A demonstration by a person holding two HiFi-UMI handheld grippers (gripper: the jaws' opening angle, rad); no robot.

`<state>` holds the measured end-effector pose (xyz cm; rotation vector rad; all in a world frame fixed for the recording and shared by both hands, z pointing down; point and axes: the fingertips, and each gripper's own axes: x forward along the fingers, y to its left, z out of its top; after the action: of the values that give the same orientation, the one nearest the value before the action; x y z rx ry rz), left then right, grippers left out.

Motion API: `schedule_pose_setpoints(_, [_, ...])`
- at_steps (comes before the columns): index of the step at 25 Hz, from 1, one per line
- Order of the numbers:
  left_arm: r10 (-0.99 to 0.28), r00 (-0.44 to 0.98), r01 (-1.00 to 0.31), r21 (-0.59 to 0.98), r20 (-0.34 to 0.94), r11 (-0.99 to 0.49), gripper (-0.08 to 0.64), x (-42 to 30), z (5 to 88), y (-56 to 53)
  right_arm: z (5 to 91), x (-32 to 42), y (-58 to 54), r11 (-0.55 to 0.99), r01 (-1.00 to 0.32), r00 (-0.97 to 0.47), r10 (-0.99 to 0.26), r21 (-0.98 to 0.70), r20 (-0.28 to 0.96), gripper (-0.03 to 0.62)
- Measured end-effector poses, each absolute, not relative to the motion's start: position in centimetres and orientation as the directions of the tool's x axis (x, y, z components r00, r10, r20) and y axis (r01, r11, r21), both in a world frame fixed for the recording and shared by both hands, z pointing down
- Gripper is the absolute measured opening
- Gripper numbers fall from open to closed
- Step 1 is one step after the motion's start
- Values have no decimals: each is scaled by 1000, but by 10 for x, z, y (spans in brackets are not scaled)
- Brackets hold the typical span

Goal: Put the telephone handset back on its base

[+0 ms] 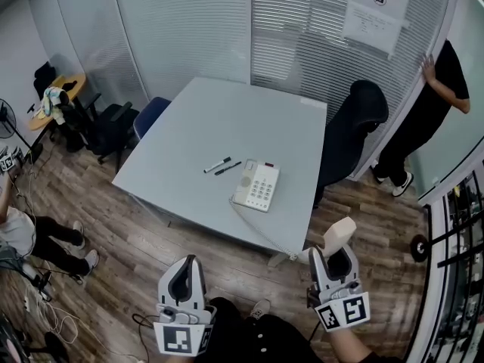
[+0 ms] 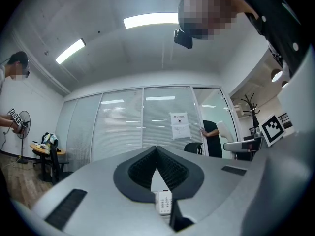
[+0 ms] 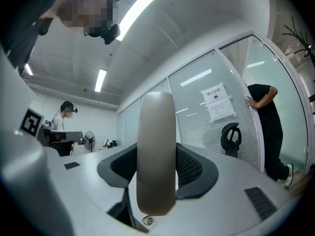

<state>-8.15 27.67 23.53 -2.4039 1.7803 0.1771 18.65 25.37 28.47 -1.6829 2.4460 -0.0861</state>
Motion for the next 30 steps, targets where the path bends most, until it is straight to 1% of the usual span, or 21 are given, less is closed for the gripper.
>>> schedule_pose_setpoints(4, [-946,277,-961,-38,-169,-274,14,-77,238,273,286,190,247,369,-918,-357,-928,-143,-107,229])
schedule_pose_setpoints(11, [-936,294,-955,-35,-192,-293,14,-78,235,250,289,184,225,372,-915,-360,-928,-155,-99,229])
schedule_pose_setpoints(16, [-942,287,-958,-43,-173,-284,14,-92,242,232,291,171,207,375,-913,-364,-927,-159,-95,229])
schedule_pose_setpoints(30, [-929,308,-951,-22,-206,-310,14,-126,230,161,291,132,139,370,-914,-363,-929,-169,-70,229])
